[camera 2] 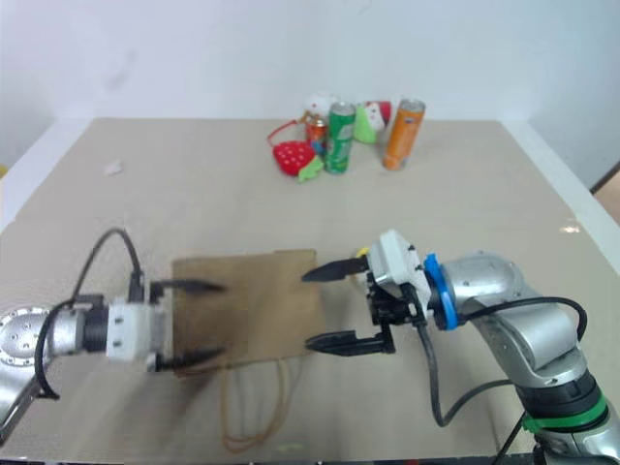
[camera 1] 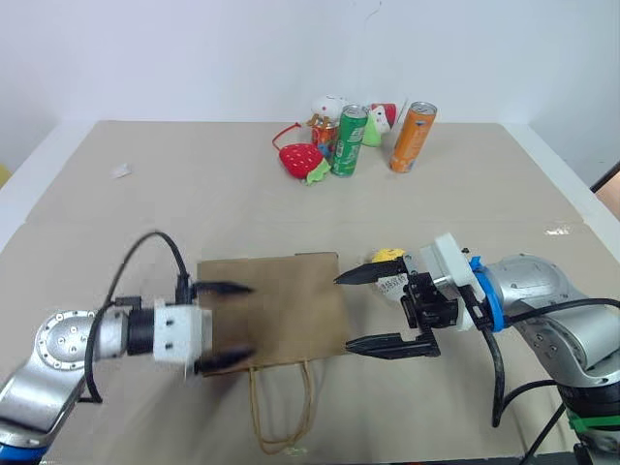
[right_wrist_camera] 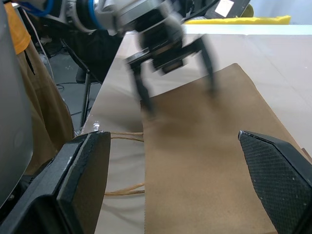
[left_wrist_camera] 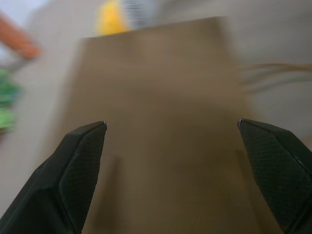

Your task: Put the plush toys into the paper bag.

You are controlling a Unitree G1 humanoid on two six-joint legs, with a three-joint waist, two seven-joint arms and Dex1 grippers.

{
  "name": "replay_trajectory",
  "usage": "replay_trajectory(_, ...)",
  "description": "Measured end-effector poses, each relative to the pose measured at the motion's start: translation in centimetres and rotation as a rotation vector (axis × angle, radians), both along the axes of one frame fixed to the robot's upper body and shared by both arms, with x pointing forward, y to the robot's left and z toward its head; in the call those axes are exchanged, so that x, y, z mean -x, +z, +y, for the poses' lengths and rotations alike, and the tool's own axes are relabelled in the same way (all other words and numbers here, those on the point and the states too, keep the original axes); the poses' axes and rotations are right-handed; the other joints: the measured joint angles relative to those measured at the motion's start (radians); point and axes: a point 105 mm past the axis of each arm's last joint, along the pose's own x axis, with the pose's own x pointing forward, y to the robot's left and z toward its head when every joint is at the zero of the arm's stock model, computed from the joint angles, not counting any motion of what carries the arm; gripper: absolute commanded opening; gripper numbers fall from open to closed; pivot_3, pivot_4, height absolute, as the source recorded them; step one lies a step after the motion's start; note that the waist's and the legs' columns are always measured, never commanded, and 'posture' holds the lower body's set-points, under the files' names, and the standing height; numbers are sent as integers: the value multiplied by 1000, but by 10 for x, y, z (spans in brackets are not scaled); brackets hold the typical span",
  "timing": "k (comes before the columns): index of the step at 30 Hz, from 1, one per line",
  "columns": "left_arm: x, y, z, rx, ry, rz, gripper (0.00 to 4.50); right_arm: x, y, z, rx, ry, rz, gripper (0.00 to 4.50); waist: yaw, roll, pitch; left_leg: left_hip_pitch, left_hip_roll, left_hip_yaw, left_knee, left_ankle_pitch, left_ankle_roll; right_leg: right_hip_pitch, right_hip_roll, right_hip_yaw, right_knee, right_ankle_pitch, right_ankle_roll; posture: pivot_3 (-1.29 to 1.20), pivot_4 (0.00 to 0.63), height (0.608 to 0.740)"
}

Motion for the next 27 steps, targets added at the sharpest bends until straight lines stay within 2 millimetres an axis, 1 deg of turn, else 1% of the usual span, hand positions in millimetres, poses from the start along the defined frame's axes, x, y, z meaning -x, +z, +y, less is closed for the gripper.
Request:
replay_trajectory(1, 8, -6, -1, -26, -48, 24, 4448, -1, 0, 0, 0, -6, 5, 4500, 1, 0, 0, 0, 1, -2, 0, 1, -1, 0, 1, -2, 0, 1, -1, 0, 150, 740)
replay_trajectory(2, 9, -6, -1, -30, -53, 24, 4448, -1, 0, 0, 1, -7, 5, 4500, 2, 0, 0, 0, 1, -2, 0, 1, -1, 0, 1, -3, 0, 1, -1, 0, 150, 740)
replay_trajectory(4, 21, -8, -5, -57, -141, 15, 4448, -1, -2, 1, 3, -24, 14, 4500, 3, 0, 0, 1, 1, -1, 1, 2, -1, 1, 0, -3, 0, 0, -3, 0, 150, 740)
replay_trajectory(9, 36, -20, -12, -79, -266, 43, 4448, 0, -2, 4, 7, -53, 24, 4500, 4, 0, 0, 0, 1, 0, 1, 2, -1, 1, 0, -2, 0, 1, -2, 0, 150, 740)
replay_trajectory(14, 39, -29, -12, -121, -318, 30, 4448, 0, -2, 4, 8, -71, 25, 4500, 4, 0, 0, 0, 1, -1, 1, 2, -1, 0, 1, -2, 0, 2, -1, 0, 150, 740)
replay_trajectory(18, 33, -40, -20, -122, -334, 32, 4448, -1, -3, 3, 6, -91, 26, 4500, 3, 0, 0, 0, 1, 0, 2, 2, -1, 1, 1, -2, 0, 3, 0, 0, 150, 740)
replay_trajectory(21, 29, -41, -22, -143, -342, 4, 4448, -2, -3, 3, 5, -102, 24, 4500, 3, 0, 0, 0, 1, -1, 2, 2, -1, 1, 1, -2, 0, 3, 0, 0, 150, 740)
replay_trajectory(25, 25, -40, -30, -123, -356, -12, 4448, -2, -4, 2, 4, -111, 30, 4500, 3, 0, 0, 0, 1, 0, 2, 2, -1, 1, 2, -2, 0, 3, 0, 0, 150, 740)
replay_trajectory(27, 22, -36, -35, -101, -361, -27, 3909, -3, -4, 2, 4, -113, 24, 4500, 3, 0, 0, 0, 0, -1, 2, 2, -1, 1, 3, -2, 0, 3, 1, 0, 150, 740)
